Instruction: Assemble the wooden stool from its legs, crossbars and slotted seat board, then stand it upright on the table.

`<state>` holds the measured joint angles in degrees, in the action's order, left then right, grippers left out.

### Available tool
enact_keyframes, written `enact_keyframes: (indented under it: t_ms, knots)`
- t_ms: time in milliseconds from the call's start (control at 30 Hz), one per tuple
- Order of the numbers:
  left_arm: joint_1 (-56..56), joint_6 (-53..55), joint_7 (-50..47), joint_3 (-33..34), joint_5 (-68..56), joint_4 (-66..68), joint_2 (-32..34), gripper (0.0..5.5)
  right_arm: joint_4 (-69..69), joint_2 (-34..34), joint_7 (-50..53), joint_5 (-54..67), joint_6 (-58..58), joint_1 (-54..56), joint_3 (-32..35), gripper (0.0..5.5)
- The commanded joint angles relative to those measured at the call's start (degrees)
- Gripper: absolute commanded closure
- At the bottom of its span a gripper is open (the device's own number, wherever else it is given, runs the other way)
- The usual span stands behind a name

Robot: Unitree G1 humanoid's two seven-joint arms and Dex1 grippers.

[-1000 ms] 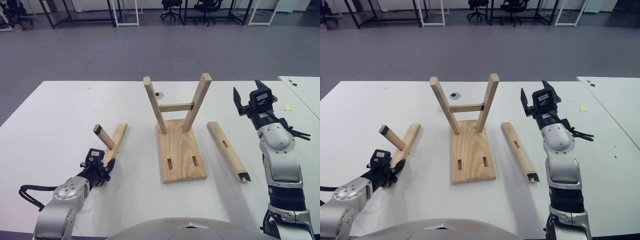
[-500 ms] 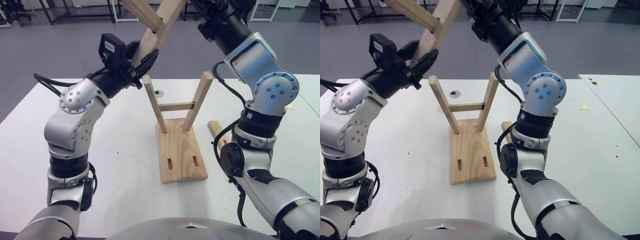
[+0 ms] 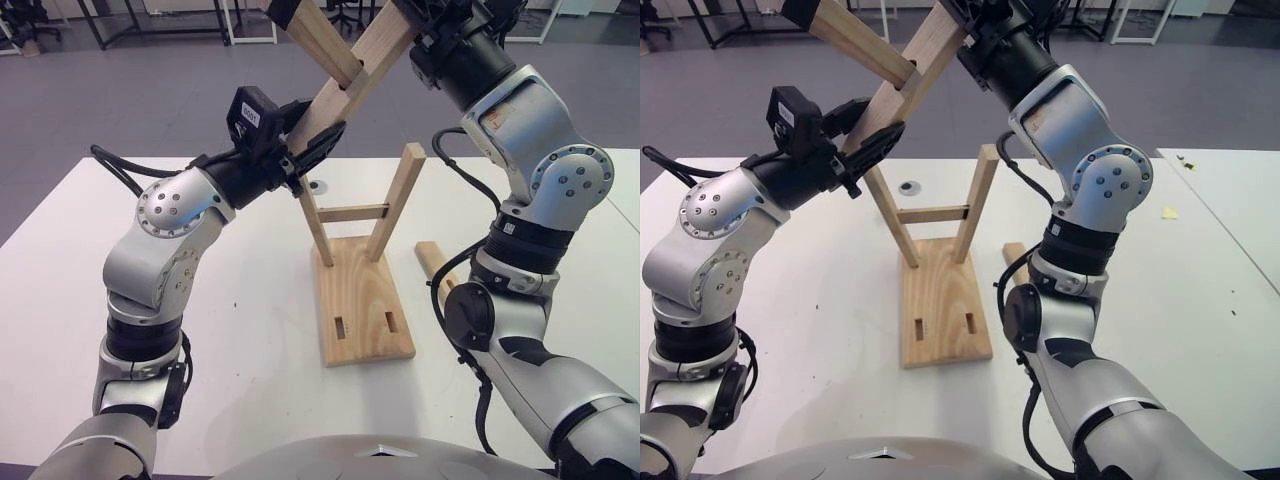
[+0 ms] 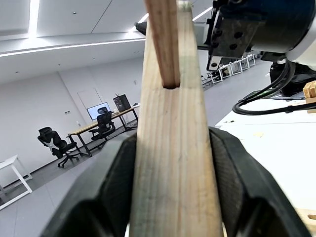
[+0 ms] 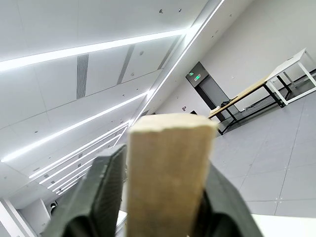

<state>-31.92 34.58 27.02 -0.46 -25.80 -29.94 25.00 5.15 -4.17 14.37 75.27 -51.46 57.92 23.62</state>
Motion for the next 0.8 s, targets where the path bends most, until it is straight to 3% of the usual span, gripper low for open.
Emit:
enact_keyframes:
  t_ms: [33,133,300,467,600,800]
  knots:
    - [0.8,-1.1,1.0,-0.7,0.9,-0.9,1.0,3.46,0.2,-1.0,3.9,4.7,-0.1,-0.9,0.5,4.47]
    - [1.8,0.5,2.4,-1.8,0.3,-2.0,2.0,3.02,3.9,-2.3,6.8,5.6,0.8,-3.7,0.3,4.47]
    - [7.8,2.9,5.5,-3.5,-1.7,-7.3,4.7,2.3,17.1,-7.1,15.6,12.0,2.6,-20.5,4.8,4.47]
    - [21.7,6.1,5.0,4.2,-7.2,-15.1,7.3,1.37,31.9,-13.1,19.6,22.7,3.3,-44.9,3.8,4.47]
    - [31.5,4.7,3.7,8.3,-6.0,-14.5,7.8,0.75,38.1,-14.6,11.7,14.1,5.6,-59.3,1.8,4.47]
    - [35.0,1.6,1.0,9.4,-2.6,-10.5,6.6,0.72,39.8,-12.8,0.8,-5.2,12.9,-69.0,-5.2,4.47]
